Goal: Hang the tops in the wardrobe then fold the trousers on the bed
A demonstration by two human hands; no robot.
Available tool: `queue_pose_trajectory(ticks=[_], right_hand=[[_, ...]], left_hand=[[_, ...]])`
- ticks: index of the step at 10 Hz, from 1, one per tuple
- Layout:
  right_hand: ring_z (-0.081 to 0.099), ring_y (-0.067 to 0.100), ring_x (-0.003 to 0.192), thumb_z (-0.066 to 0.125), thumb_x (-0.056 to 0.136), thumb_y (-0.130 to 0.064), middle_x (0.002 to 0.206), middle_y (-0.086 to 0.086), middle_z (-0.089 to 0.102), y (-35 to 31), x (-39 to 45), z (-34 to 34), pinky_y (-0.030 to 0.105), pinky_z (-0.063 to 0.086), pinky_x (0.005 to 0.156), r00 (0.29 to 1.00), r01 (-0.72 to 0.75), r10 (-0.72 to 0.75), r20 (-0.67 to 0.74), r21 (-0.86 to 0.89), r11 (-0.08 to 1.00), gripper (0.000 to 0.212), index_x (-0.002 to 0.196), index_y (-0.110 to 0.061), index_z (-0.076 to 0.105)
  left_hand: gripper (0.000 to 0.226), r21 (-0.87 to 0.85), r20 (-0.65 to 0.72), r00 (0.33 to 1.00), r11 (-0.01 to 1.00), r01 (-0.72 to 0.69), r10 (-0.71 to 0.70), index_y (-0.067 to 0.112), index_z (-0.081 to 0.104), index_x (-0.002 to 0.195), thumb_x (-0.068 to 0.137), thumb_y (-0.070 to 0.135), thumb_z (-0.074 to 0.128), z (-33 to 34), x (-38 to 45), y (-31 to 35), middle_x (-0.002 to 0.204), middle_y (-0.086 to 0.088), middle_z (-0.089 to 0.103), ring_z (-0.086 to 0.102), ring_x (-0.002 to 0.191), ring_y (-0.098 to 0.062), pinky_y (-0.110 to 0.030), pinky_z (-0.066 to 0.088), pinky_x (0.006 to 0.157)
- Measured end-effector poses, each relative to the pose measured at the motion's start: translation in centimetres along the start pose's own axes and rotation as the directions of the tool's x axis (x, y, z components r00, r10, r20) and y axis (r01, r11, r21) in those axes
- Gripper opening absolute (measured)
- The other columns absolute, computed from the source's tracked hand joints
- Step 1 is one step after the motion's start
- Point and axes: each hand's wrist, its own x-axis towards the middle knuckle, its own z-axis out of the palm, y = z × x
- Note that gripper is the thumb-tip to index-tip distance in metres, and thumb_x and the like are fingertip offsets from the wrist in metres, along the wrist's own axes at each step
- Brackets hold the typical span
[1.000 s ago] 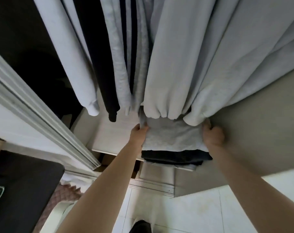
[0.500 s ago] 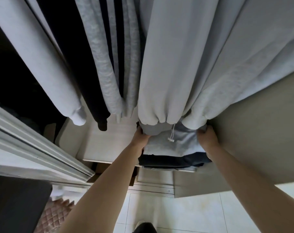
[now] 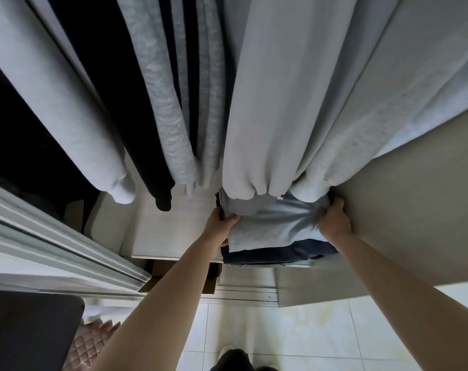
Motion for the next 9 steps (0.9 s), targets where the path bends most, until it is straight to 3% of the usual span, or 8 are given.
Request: queue_pose_trajectory(ticks=[2,3,4,5,6,7,8,9], right_hand=[[0.049,0.045,0.110,0.033,0.098,-0.022,0.127,0.022,0.040,1.1,-1.7,0.1,0.049,0.041,0.096,0.979,0.200,-0.204,0.011,-0.257,0.946,0.053,0.145,-0.030,0.011],[0.052,0.042,0.100,0.035,0.097,-0.019,0.120,0.016,0.033,1.8,-2.3,0.0,0.047,0.043,0.093,0.960,0.278,-0.254,0.113,-0.420,0.864,0.067,0.148,-0.042,-0.002],[0.053,0.039,0.101,0.041,0.094,-0.011,0.123,0.017,0.034,2.0,-2.6,-0.3,0.045,0.045,0.090,0.960,0.278,-0.236,0.149,-0.439,0.855,0.078,0.150,-0.039,-0.005],[0.048,0.038,0.112,0.047,0.092,-0.017,0.131,0.016,0.032,2.2,-3.1,-0.8,0.045,0.043,0.093,0.958,0.285,-0.246,0.149,-0.385,0.878,0.075,0.151,-0.035,0.003],[0.044,0.039,0.120,0.051,0.092,-0.020,0.140,0.016,0.029,2.8,-3.9,-1.1,0.044,0.042,0.095,0.956,0.294,-0.270,0.116,-0.405,0.866,0.069,0.150,-0.025,0.014],[0.045,0.038,0.119,0.052,0.091,-0.015,0.142,0.016,0.029,3.1,-4.9,-1.2,0.040,0.043,0.092,0.949,0.315,-0.294,0.114,-0.399,0.861,0.065,0.148,-0.016,0.021],[0.044,0.034,0.123,0.052,0.091,-0.014,0.143,0.015,0.030,3.3,-6.3,-1.3,0.038,0.042,0.097,0.936,0.352,-0.331,0.123,-0.388,0.852,0.059,0.145,-0.010,0.028],[0.043,0.028,0.127,0.052,0.091,-0.013,0.143,0.011,0.037,3.6,-7.9,-1.4,0.037,0.042,0.101,0.913,0.402,-0.395,0.099,-0.382,0.833,0.050,0.139,-0.007,0.040]], left_hand=[[0.035,0.244,-0.050,0.988,0.961,-0.130,0.146,0.018,0.044,0.123,0.093,0.017,0.063,0.0,-0.2,-0.2,0.132,-0.007,0.056,0.056,0.112,-0.025,-0.038,0.048,0.095],[0.055,0.398,-0.095,0.976,0.906,-0.144,0.197,0.010,0.036,0.139,0.092,0.018,0.064,0.1,-0.1,-0.1,0.135,-0.011,0.054,0.053,0.121,-0.031,-0.039,0.046,0.098],[0.063,0.421,-0.105,0.970,0.893,-0.157,0.220,0.009,0.035,0.140,0.088,0.017,0.069,0.1,-0.3,-0.5,0.134,-0.012,0.056,0.055,0.120,-0.032,-0.038,0.048,0.098],[0.078,0.310,-0.057,0.978,0.934,-0.176,0.203,0.012,0.033,0.143,0.079,0.008,0.077,0.1,-1.2,-1.0,0.133,-0.007,0.055,0.057,0.113,-0.023,-0.021,0.050,0.081],[0.094,0.293,-0.083,0.973,0.938,-0.184,0.217,0.014,0.023,0.150,0.075,0.007,0.080,-0.1,-2.3,-1.3,0.138,-0.007,0.049,0.055,0.114,-0.021,-0.012,0.049,0.079],[0.098,0.381,-0.126,0.976,0.917,-0.119,0.179,0.019,0.014,0.154,0.080,0.015,0.078,-0.7,-3.2,-1.8,0.151,-0.009,0.035,0.042,0.135,-0.028,-0.031,0.040,0.100],[0.081,0.395,-0.169,0.969,0.913,-0.101,0.180,0.021,0.023,0.151,0.086,0.018,0.072,-1.4,-5.1,-2.0,0.147,-0.007,0.041,0.047,0.129,-0.027,-0.029,0.039,0.096],[0.064,0.406,-0.216,0.954,0.908,-0.104,0.206,0.021,0.034,0.145,0.090,0.020,0.066,-1.8,-7.5,-2.4,0.135,-0.005,0.052,0.055,0.117,-0.026,-0.042,0.050,0.099]])
